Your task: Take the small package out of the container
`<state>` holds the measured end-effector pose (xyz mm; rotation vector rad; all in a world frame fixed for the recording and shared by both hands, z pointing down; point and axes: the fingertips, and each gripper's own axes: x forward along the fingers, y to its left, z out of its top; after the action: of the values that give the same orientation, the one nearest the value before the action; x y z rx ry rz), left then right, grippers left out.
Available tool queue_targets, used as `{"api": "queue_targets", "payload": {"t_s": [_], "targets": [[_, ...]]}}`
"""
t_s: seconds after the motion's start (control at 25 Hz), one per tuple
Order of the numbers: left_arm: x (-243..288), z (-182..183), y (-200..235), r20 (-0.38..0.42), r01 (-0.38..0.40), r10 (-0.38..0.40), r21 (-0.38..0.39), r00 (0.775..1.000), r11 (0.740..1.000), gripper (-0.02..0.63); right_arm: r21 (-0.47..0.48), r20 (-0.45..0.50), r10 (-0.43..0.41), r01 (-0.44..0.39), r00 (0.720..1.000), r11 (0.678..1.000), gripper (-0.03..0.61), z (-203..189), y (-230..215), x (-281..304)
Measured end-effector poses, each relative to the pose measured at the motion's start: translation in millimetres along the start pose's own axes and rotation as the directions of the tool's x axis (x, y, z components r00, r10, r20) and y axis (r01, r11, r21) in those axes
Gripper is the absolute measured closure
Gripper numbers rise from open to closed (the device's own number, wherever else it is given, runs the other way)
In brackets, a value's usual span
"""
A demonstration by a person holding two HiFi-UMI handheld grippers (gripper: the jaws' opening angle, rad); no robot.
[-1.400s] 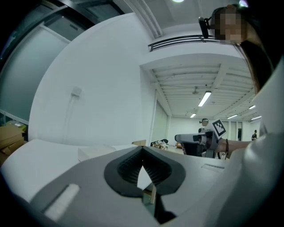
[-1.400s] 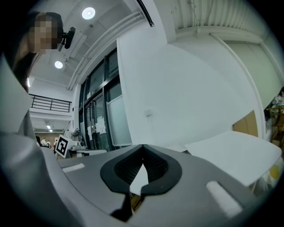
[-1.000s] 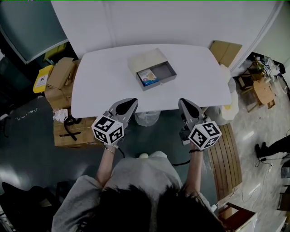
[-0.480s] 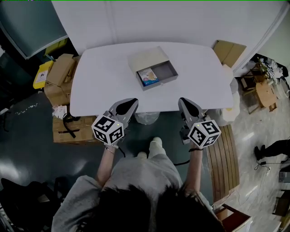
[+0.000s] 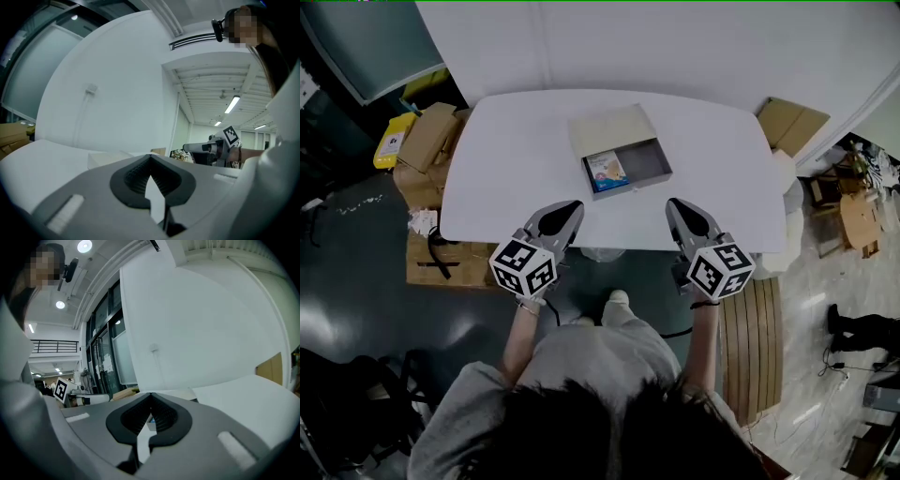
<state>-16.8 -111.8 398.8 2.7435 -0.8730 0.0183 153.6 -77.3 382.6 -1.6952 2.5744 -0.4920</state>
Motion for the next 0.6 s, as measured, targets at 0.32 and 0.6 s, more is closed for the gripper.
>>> {"api": "queue_targets", "payload": {"t_s": [0.32,0.6], "targets": [[25,8,17,0.022,-0.075,0.075,-0.025,0.997,0.997,0.62,-0.008,-0.021,0.082,-0.082,0.996,0.997,0.566,21,-26,36],[44,6,30,0.025,-0.126,0.128,-0.052,0.991,0.991,0.62,-0.021,-0.062,0.14,-0.141,0.988,0.99,0.566,22,-40,60]]}}
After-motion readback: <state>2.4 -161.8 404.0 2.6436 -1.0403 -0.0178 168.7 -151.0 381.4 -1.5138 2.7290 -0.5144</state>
